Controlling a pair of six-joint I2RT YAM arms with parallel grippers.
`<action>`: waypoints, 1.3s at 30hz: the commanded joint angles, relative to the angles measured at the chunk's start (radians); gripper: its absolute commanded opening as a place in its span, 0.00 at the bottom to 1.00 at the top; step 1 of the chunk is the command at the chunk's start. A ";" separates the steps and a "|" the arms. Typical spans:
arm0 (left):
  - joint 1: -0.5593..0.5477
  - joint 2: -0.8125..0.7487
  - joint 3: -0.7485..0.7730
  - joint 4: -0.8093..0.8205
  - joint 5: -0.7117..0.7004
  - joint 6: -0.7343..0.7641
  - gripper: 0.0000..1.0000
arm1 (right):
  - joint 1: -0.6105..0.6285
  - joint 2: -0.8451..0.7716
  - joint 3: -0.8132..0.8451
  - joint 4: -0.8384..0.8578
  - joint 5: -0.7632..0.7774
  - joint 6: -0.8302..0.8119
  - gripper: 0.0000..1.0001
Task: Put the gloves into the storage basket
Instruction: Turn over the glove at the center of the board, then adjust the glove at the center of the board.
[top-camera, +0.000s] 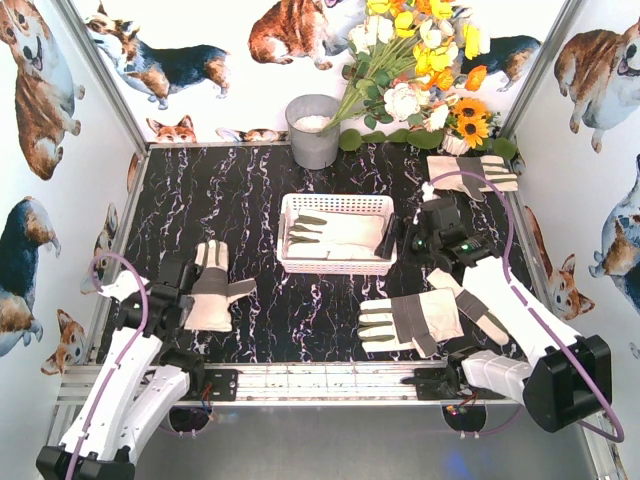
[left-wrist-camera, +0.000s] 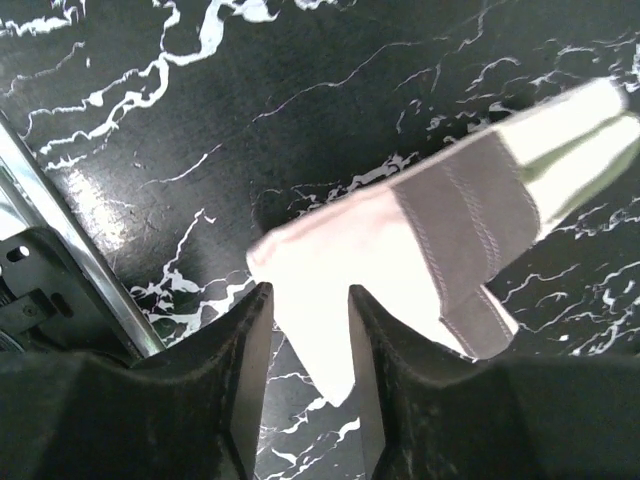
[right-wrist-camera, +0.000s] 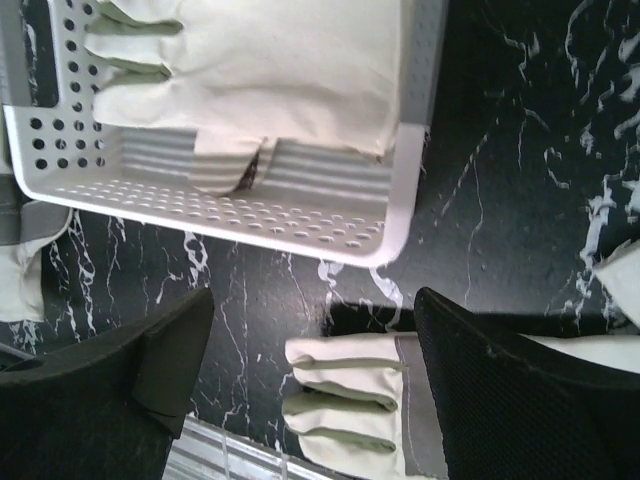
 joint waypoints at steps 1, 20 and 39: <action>0.008 0.001 0.057 0.027 -0.052 0.102 0.38 | -0.005 -0.055 -0.024 -0.033 0.029 0.046 0.84; 0.018 0.558 0.147 0.677 0.276 0.786 0.52 | -0.005 0.058 -0.004 0.040 -0.131 0.089 0.83; 0.048 0.897 0.218 0.836 0.162 0.910 0.30 | -0.005 0.086 0.009 0.050 -0.168 0.086 0.83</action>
